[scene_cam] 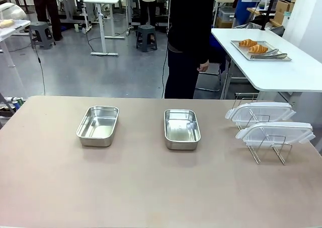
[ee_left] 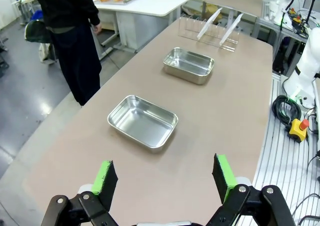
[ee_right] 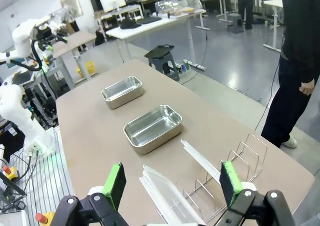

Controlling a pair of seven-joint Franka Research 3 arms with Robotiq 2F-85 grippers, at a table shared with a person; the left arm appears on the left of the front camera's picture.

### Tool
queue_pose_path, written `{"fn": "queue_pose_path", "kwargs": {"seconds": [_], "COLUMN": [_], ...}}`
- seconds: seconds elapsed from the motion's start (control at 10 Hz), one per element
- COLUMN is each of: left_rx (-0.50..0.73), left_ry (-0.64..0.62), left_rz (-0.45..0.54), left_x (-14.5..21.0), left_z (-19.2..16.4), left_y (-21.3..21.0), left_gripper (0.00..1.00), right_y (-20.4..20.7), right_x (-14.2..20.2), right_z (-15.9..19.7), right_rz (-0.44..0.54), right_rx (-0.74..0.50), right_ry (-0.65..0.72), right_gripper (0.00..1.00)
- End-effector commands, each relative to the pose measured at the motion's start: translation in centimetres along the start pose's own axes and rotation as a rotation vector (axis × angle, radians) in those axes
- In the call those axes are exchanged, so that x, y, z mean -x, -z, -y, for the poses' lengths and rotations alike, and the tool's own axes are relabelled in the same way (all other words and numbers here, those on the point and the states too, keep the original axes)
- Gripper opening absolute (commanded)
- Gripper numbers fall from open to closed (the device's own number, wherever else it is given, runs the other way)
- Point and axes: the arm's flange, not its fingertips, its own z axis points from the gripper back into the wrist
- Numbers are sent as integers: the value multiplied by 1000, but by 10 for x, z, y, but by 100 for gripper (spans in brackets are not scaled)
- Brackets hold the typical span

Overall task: Place the bread in airtight containers.
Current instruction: Lift both Airtight Container.

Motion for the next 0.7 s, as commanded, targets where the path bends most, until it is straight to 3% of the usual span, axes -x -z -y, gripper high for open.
{"fn": "queue_pose_path", "kwargs": {"seconds": [0.0, 0.6], "left_rx": [8, 8], "left_ry": [21, 21], "left_rz": [18, 18], "left_x": [-1, -1], "left_z": [-2, -2], "left_y": [0, 0], "left_gripper": [100, 100], "right_y": [0, 0], "right_x": [-4, -4], "right_z": [5, 5], "right_rz": [27, 27], "right_rx": [-2, -2], "right_ry": [-29, -29], "right_gripper": [100, 100]}}
